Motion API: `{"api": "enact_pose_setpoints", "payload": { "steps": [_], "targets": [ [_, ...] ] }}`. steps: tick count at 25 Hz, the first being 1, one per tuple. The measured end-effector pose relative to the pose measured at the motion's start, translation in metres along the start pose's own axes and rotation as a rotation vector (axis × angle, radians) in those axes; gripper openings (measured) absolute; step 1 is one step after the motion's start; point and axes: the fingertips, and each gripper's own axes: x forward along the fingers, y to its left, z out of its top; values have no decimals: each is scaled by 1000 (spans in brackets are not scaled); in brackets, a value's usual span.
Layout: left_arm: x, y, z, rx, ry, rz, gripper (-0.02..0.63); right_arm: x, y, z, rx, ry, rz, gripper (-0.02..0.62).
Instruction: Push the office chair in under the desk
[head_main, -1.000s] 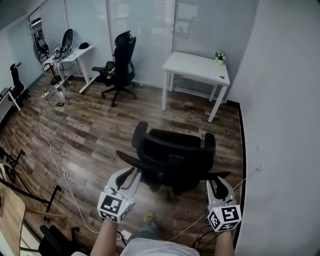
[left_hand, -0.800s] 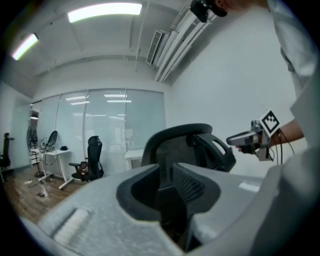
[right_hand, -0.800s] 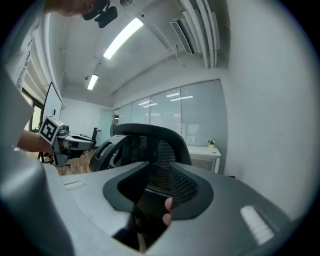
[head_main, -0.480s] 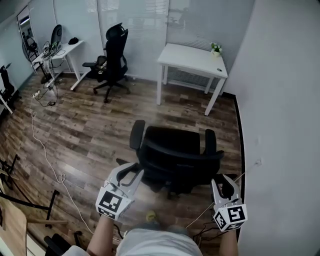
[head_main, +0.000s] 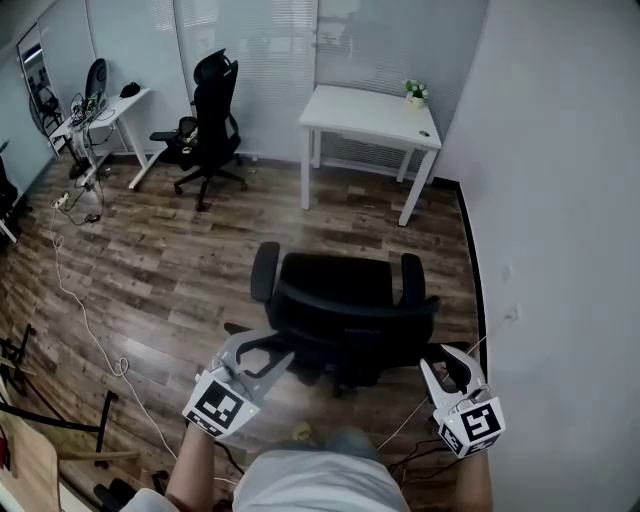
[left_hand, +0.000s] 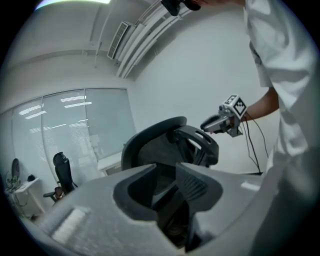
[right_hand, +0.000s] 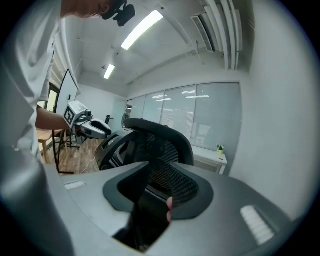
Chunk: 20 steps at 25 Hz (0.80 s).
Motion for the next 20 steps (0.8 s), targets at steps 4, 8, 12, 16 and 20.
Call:
{"api": "enact_pose_setpoints", "payload": {
  "steps": [4,8,12,16,20],
  "targets": [
    [8,-9,1,46,29,-57,135,0,-2,-1,-25,11,53,106],
    [11,-13,3,50,51,-76,138,1,-2,2,-68,31,103,106],
    [10,-18,5,56,81,-100,153,0,4,5,-102,70,192,106],
    [12,-30,0,103,146,-152,166,-3,8,3,-156,126,266,107],
    [14,-35,-12,173,243,-199,166,-3,13,-6,-215,189,337,132]
  ]
}}
